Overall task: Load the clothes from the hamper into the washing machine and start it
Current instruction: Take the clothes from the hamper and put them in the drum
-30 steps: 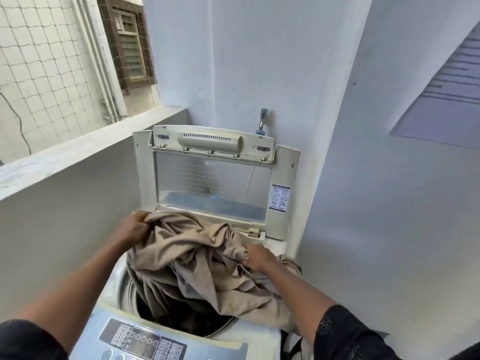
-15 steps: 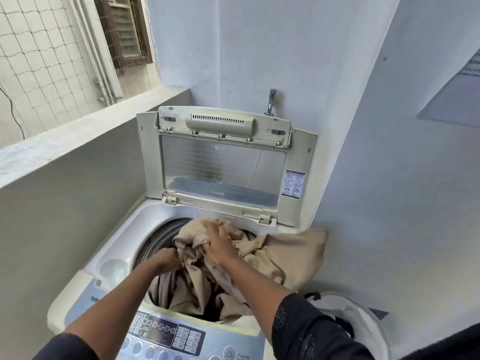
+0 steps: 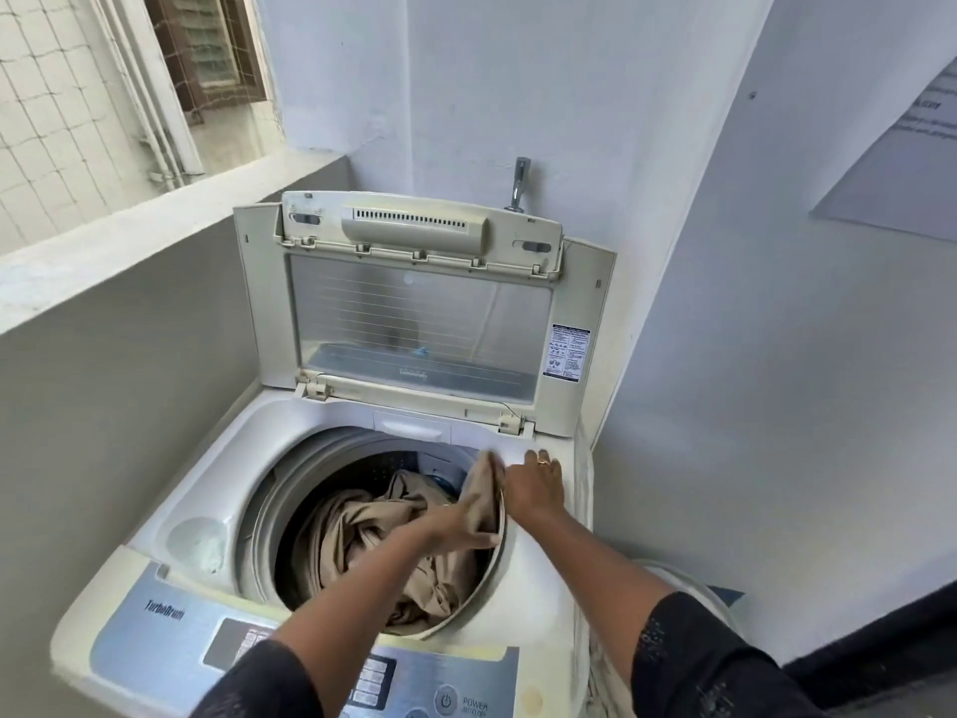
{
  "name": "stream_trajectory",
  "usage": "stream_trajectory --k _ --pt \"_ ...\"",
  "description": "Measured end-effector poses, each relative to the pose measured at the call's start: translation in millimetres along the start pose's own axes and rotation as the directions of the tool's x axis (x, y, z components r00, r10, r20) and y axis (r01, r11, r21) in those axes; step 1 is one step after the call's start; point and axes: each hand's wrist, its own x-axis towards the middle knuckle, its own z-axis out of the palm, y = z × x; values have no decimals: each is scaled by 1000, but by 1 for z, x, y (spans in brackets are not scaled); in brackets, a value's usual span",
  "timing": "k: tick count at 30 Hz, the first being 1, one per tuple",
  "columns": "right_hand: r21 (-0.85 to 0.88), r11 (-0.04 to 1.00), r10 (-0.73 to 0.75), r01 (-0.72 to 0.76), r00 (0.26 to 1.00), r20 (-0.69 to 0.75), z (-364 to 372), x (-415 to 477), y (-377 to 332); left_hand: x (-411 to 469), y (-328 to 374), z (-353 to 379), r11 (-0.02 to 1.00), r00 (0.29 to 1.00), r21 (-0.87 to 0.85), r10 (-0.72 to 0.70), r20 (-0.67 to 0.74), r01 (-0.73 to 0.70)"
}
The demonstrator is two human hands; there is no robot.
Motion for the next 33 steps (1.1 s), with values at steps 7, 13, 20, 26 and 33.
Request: stream_trajectory --k 7,13,20,26,33 --pt "-4 993 -121 121 992 44 9 -5 55 30 27 25 992 999 119 26 35 -30" --pt "-13 969 -248 248 969 6 9 -19 63 38 45 24 981 905 126 187 -382 -149" --pt "23 979 -198 201 975 -98 -29 -28 128 64 129 55 905 751 270 425 -506 -330" --pt "91 995 -36 37 999 -14 -35 -57 232 83 199 124 933 856 210 353 -378 -292" --pt "238 952 160 -193 976 149 27 -93 347 117 191 235 969 957 201 186 -223 -141"
